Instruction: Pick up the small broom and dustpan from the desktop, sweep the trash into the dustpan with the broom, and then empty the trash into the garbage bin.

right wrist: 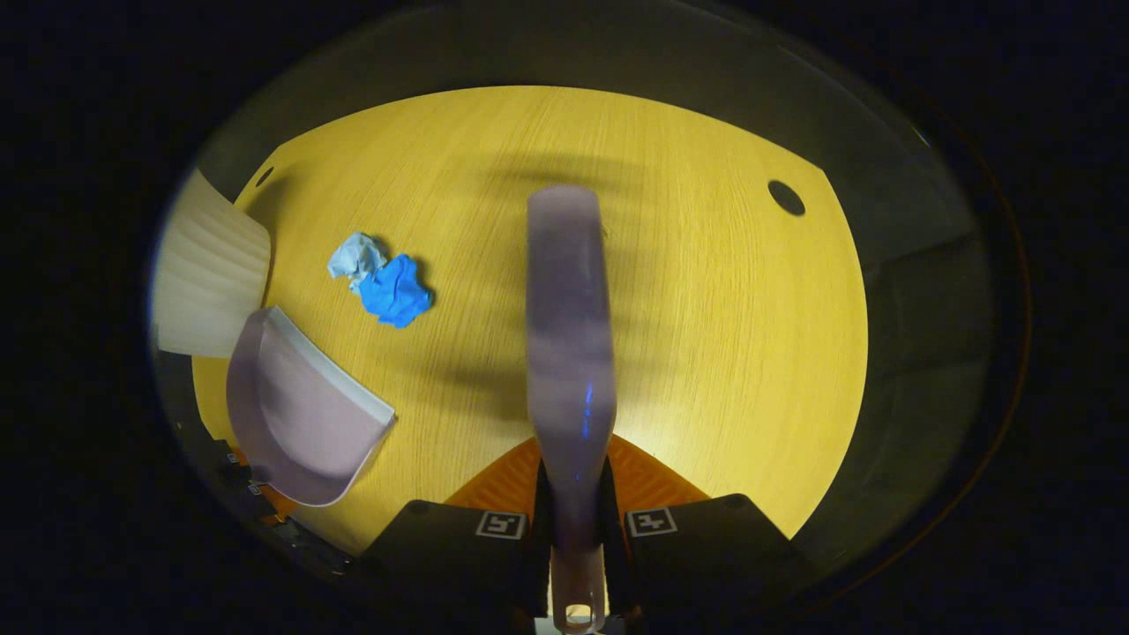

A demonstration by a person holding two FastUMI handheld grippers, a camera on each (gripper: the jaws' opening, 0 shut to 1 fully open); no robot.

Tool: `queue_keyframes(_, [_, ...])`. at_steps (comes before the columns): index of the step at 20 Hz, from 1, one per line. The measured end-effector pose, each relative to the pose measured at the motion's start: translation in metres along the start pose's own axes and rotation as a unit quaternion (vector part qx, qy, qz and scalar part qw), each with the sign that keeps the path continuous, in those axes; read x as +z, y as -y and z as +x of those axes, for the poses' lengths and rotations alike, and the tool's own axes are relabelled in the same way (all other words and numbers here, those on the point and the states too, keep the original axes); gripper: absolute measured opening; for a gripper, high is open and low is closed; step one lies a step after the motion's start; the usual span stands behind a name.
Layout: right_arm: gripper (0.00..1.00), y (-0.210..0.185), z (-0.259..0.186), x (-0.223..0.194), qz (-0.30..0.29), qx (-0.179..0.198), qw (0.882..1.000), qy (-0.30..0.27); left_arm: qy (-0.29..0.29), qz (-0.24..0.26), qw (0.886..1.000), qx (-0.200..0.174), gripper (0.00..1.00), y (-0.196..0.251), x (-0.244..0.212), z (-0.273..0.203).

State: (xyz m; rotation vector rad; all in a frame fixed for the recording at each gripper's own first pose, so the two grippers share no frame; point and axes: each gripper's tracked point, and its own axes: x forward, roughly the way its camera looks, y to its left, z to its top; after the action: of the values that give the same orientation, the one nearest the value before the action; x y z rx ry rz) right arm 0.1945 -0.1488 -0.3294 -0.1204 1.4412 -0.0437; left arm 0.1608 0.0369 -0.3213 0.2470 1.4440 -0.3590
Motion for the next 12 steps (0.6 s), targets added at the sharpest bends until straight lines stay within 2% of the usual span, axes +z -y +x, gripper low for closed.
queue_keyframes(3, [0.27, 0.01, 0.011, 0.045, -0.094, -0.03, 0.995, 0.011, -0.016, 0.041, 0.999, 0.001, 0.29, -0.013, 0.006, -0.005])
queue_keyframes(5, [0.27, 0.004, 0.019, 0.071, -0.136, -0.037, 0.99, 0.015, -0.024, 0.065, 0.998, 0.007, 0.3, -0.022, 0.014, -0.005])
queue_keyframes(9, [0.27, -0.035, 0.033, 0.078, -0.196, -0.007, 0.981, -0.015, -0.037, 0.106, 0.993, 0.022, 0.29, -0.038, 0.026, -0.005])
queue_keyframes(12, [0.27, -0.059, 0.021, 0.068, -0.26, 0.034, 0.964, -0.048, -0.024, 0.136, 0.99, 0.026, 0.29, -0.051, 0.045, -0.003])
